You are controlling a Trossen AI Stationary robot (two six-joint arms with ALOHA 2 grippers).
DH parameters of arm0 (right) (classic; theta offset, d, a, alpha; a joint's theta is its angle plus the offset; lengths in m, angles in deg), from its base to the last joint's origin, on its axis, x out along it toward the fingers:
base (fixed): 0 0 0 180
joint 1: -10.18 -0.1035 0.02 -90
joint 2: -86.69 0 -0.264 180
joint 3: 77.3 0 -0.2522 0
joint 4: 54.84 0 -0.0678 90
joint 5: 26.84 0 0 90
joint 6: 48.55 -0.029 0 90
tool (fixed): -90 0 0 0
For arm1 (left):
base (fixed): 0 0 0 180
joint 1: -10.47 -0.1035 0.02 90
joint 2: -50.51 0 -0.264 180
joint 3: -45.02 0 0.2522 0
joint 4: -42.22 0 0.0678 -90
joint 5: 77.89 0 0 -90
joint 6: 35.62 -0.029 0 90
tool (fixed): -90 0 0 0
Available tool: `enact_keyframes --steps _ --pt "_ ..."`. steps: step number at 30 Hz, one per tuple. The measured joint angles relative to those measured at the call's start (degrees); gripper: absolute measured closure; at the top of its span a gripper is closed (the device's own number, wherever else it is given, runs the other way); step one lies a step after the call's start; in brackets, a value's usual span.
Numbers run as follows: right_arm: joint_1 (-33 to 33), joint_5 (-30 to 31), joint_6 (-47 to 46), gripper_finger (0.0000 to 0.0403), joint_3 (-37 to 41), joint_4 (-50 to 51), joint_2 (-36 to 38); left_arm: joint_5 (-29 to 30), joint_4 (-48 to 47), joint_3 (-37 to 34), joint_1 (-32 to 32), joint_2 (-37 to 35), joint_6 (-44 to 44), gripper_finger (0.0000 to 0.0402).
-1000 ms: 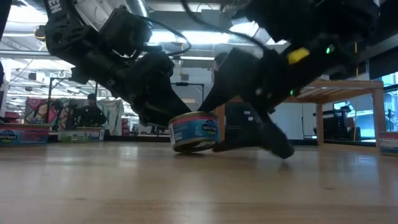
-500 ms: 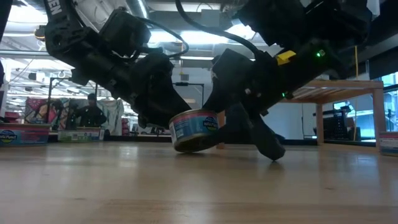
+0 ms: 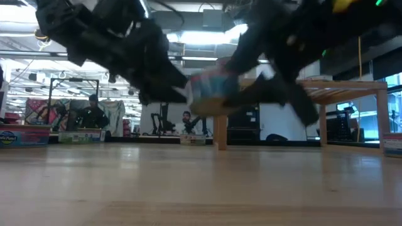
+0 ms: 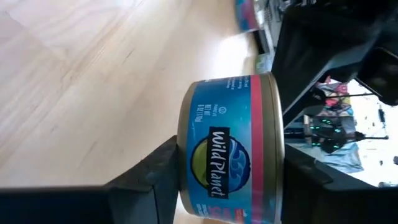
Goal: Stack canned seafood by type on shelf
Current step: Put the blue-pink tuna can on the shelf aligned with the other blue-pink tuna can
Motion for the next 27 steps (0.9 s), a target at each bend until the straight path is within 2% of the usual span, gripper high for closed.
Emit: enact_keyframes --steps 7,13,16,22,27 --pt "-4.15 9.54 0.41 0.0210 -0.28 4.54 12.68 5.83 -2.27 -0.23 1.03 -3.35 -2.57 0.0142" --pt "-0.49 15.38 0.60 0.0210 -0.24 9.06 22.79 10.60 -2.33 -0.18 2.23 -2.68 -3.26 0.0142" --pt "4.28 14.25 0.64 0.0210 -0.22 11.05 24.52 10.56 -1.91 -0.09 2.95 -2.78 -3.09 0.0142" --pt "14.55 5.75 0.23 0.0210 -0.22 13.44 23.81 10.56 -1.89 -0.09 3.81 -2.76 -3.28 0.0142" --pt "19.71 3.03 -1.36 0.0210 -0.11 14.54 23.01 10.60 -2.39 -0.07 4.33 -2.78 -2.78 0.0142"
